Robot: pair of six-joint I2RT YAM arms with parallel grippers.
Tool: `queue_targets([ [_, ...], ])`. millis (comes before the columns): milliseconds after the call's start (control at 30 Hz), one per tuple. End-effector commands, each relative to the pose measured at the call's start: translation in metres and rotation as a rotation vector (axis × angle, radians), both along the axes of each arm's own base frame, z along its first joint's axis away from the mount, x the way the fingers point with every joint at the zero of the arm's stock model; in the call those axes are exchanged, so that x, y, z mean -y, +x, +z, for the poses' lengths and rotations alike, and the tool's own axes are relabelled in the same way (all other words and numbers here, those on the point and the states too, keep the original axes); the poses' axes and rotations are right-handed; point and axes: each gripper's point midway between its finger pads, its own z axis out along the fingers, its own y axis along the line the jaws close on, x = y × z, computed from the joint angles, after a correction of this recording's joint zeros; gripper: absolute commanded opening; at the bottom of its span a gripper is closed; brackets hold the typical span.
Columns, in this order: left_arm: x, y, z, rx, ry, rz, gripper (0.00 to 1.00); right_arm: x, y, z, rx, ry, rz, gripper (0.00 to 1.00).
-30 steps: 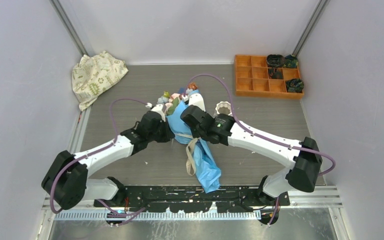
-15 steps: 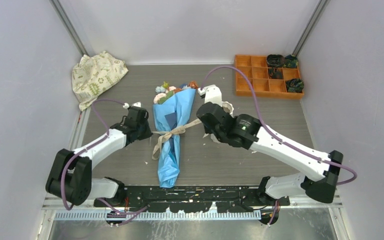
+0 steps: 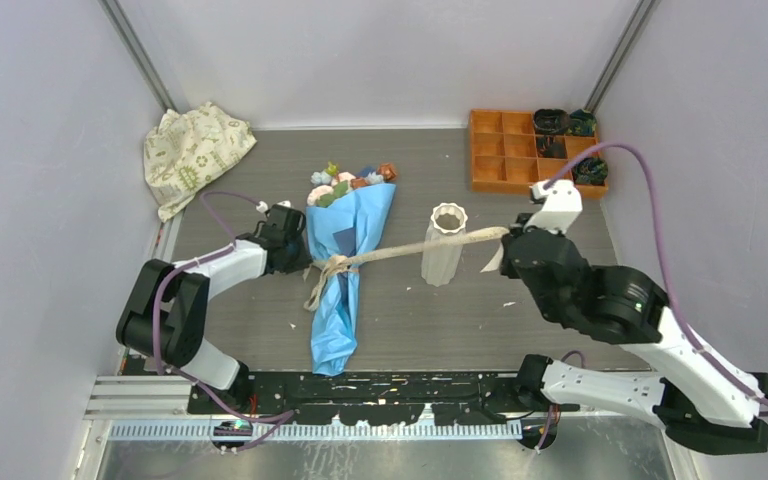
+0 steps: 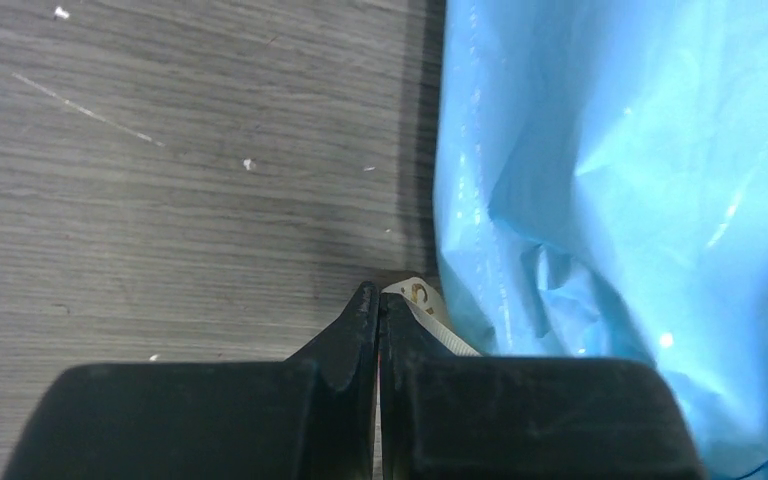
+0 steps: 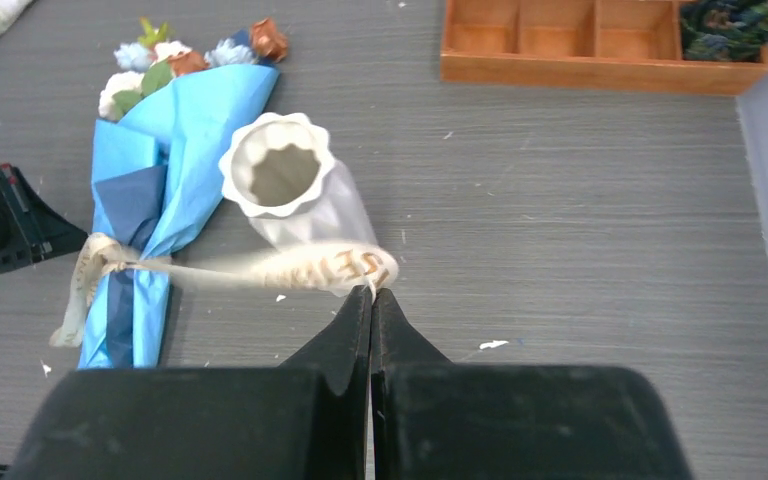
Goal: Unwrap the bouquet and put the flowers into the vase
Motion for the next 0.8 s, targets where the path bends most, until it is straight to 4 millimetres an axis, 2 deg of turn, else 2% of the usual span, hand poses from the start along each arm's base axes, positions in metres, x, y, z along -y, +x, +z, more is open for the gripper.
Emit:
queue_targets([
  [0,0.004,0.026,0.017,0.079,-0.02,0.02,0.0,0.04,-0.009,0.011,0.042,0.042,-0.132,0.01],
  [167,0.006,0.034,0.026,0.097,-0.017,0.009,0.0,0.054,-0.018,0.004,0.042,0.085,-0.149,0.01],
  [300,0.011,0.042,0.056,0.145,-0.041,-0.006,0.0,0.05,-0.019,-0.01,0.002,0.058,-0.148,0.01],
  [400,0.006,0.043,0.101,0.214,-0.031,-0.004,0.0,0.044,-0.019,-0.021,-0.027,0.052,-0.14,0.01],
  [533,-0.013,0.034,0.181,0.354,-0.004,0.029,0.0,0.038,-0.018,-0.029,-0.038,0.058,-0.129,0.01],
  [633,-0.03,0.013,0.246,0.466,0.004,0.064,0.0,0.032,-0.016,-0.032,-0.041,0.056,-0.119,0.01],
  [700,-0.046,-0.009,0.287,0.556,0.008,0.097,0.0,0.026,-0.014,-0.035,-0.048,0.053,-0.105,0.01],
  [767,-0.063,-0.029,0.317,0.628,0.024,0.134,0.0,0.019,-0.012,-0.037,-0.056,0.045,-0.091,0.01],
])
